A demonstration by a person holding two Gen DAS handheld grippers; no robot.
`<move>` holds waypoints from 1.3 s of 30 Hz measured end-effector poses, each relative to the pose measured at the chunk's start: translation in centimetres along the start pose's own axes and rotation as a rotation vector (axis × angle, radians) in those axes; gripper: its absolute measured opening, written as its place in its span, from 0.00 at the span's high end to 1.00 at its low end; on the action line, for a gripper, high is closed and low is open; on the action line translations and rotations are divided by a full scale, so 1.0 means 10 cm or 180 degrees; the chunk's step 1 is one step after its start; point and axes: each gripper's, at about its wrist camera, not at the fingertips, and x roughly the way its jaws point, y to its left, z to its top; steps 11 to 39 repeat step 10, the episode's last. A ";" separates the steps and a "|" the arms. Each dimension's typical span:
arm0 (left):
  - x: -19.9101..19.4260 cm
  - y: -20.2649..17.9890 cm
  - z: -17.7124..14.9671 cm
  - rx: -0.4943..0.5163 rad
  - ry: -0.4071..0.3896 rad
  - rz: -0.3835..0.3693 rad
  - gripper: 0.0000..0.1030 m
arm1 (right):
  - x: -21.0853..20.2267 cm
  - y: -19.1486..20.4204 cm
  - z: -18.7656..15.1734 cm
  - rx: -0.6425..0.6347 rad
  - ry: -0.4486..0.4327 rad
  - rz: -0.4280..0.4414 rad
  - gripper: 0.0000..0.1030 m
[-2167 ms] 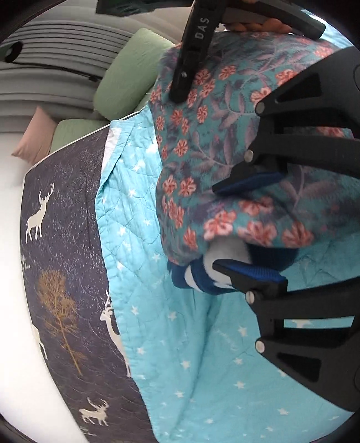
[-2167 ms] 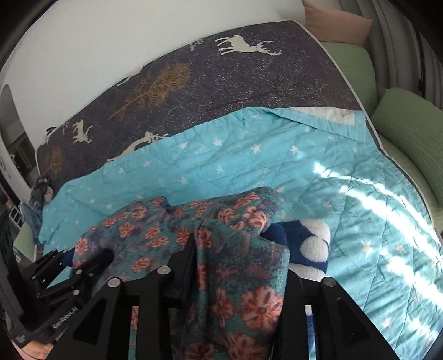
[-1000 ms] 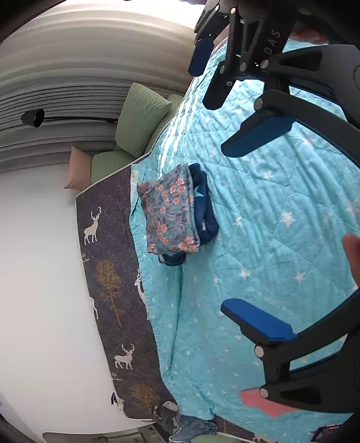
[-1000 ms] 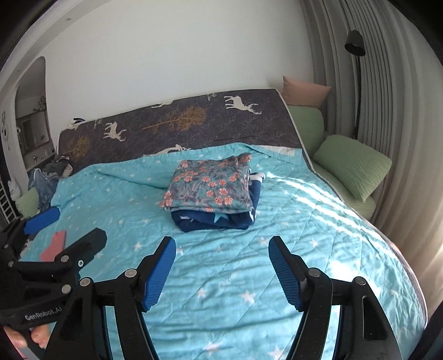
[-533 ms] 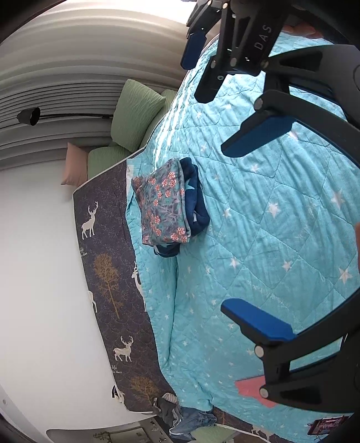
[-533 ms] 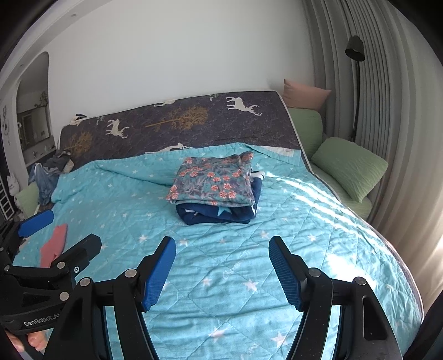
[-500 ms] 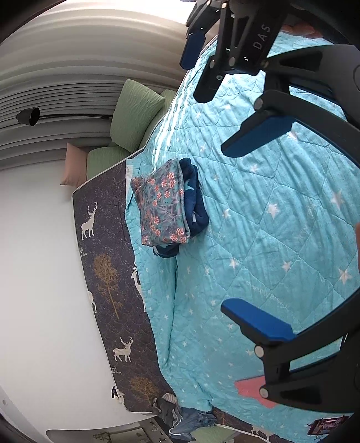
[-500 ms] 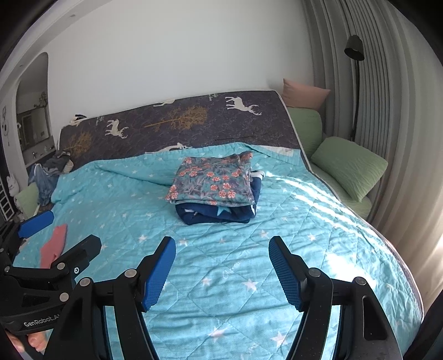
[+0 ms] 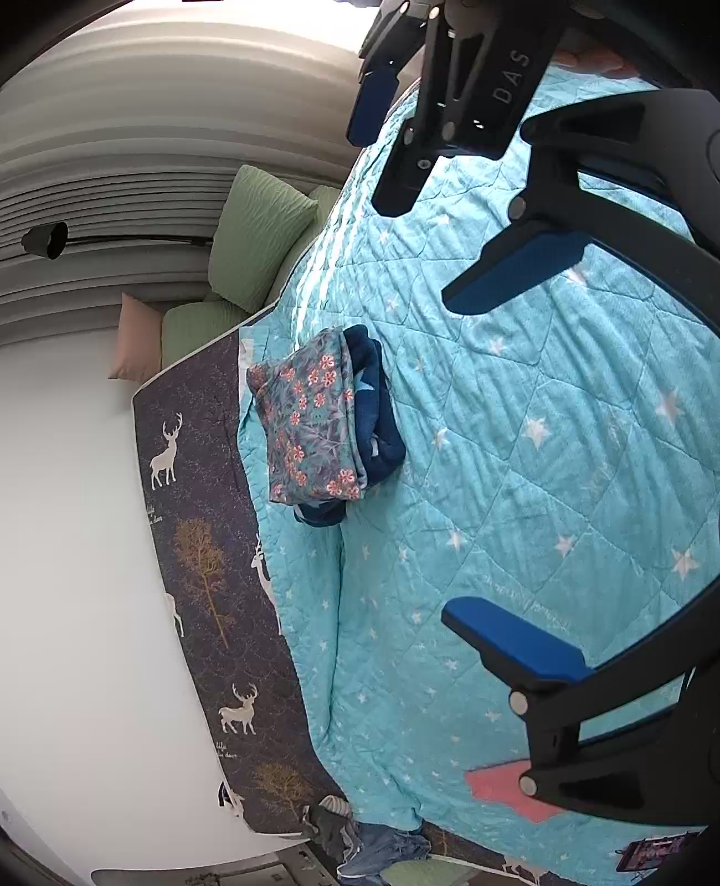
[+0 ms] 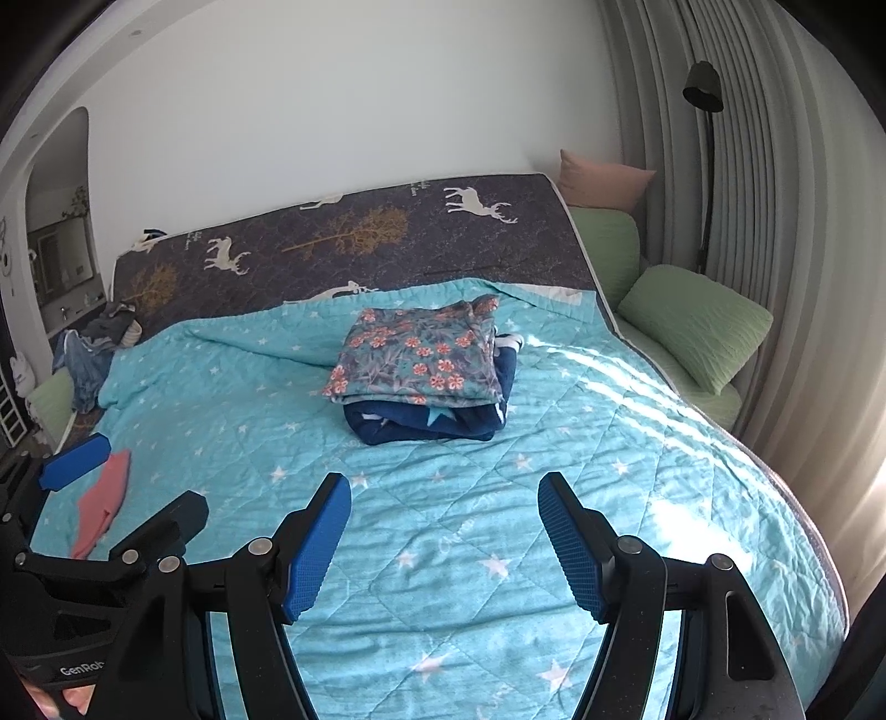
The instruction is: Fold small clothes
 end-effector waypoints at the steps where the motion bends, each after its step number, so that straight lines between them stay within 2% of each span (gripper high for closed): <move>1: 0.00 0.00 0.00 0.0000 0.0006 -0.0004 0.01 | 0.00 0.01 0.00 -0.0007 0.0000 -0.0002 0.30; 39: 0.03 0.01 -0.01 -0.0002 0.0035 0.0002 0.01 | 0.05 0.04 0.00 -0.0025 0.0025 0.0009 0.30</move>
